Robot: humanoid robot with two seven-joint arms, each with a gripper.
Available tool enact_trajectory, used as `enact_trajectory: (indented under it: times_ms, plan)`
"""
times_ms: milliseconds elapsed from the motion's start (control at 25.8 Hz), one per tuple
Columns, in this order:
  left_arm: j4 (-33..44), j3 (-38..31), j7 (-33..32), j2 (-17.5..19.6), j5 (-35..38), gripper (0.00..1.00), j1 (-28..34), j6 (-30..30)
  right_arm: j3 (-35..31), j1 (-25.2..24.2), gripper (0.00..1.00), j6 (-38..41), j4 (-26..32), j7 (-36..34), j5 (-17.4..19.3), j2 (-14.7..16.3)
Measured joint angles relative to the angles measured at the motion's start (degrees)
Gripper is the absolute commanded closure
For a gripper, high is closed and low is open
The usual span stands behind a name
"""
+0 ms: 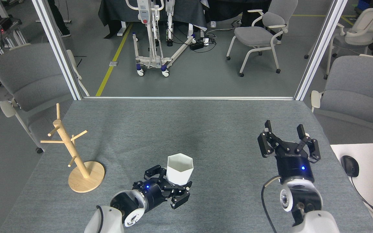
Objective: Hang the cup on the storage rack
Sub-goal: 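Open the right gripper and pull it away from the cup, then carry the white cup with the left gripper toward the wooden mug tree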
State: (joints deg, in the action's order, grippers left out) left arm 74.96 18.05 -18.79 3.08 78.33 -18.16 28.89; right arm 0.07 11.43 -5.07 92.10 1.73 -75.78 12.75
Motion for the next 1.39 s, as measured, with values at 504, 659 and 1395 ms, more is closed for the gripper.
enact_trajectory:
  times_ms: [504,659,1395]
  plan:
    - [14.84,-21.34,9.54,9.09,0.30,1.00,21.46,0.95,-13.31,-14.87,0.01,15.28,-0.41,-7.43,-7.45,-1.39]
    - [15.34,-29.88,13.88,11.61,0.33,1.00,27.66,3.20,-13.19,-13.83,0.00,15.38,-0.53,-9.34,-7.67,-0.60]
    - [1.78,-43.26,15.15,20.37,6.11,1.00,11.76,-4.58,-13.11,-5.56,0.00,15.23,-7.49,-10.46,-7.64,0.24]
